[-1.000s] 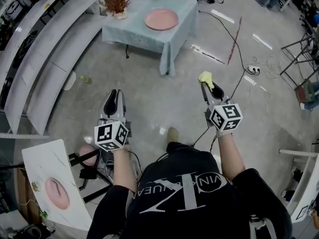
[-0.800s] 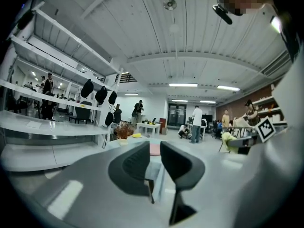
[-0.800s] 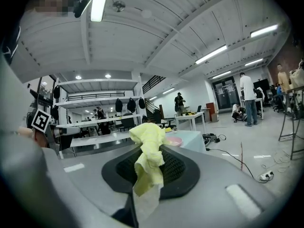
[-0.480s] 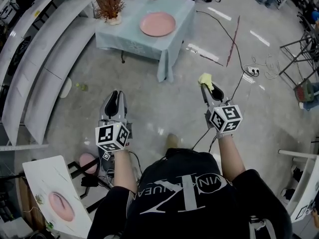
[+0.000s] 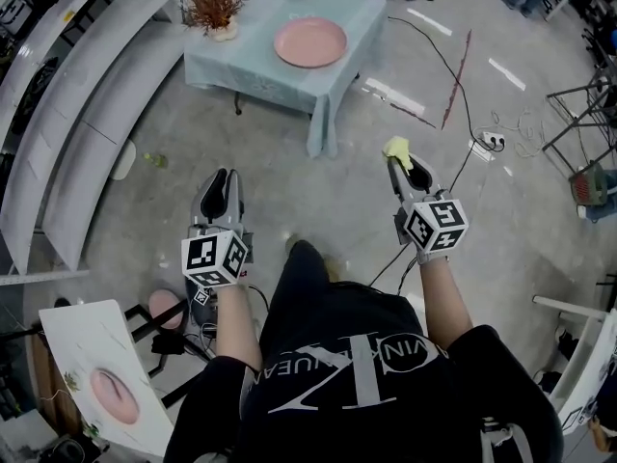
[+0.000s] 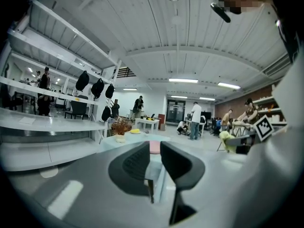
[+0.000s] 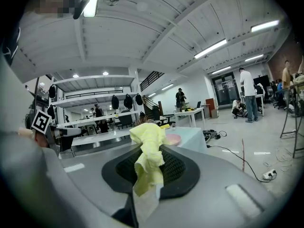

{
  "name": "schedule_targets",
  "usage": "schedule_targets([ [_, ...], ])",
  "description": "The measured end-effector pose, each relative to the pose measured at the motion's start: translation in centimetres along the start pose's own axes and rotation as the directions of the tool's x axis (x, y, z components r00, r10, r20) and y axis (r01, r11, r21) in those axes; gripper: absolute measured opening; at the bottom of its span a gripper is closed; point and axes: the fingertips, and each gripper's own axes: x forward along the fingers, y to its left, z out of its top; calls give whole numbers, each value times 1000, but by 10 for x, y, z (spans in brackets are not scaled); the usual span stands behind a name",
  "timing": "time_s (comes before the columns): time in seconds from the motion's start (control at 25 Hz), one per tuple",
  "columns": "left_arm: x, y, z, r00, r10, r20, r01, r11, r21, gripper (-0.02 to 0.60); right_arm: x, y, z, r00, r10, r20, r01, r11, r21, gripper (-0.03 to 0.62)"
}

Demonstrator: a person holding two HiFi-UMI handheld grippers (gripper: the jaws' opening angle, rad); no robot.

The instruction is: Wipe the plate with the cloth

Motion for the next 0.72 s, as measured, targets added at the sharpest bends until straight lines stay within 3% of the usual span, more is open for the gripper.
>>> schedule_targets([
  [0.2, 36, 23, 0, 1000, 3, -13, -3, 1000, -8, 0, 38, -3, 3, 1000, 19, -5, -19, 1000, -1, 80],
  [0.72, 215, 58, 8, 995, -69, -68, 66, 996, -52, 0, 170, -68, 34, 998, -31, -56, 32, 999, 12, 80],
])
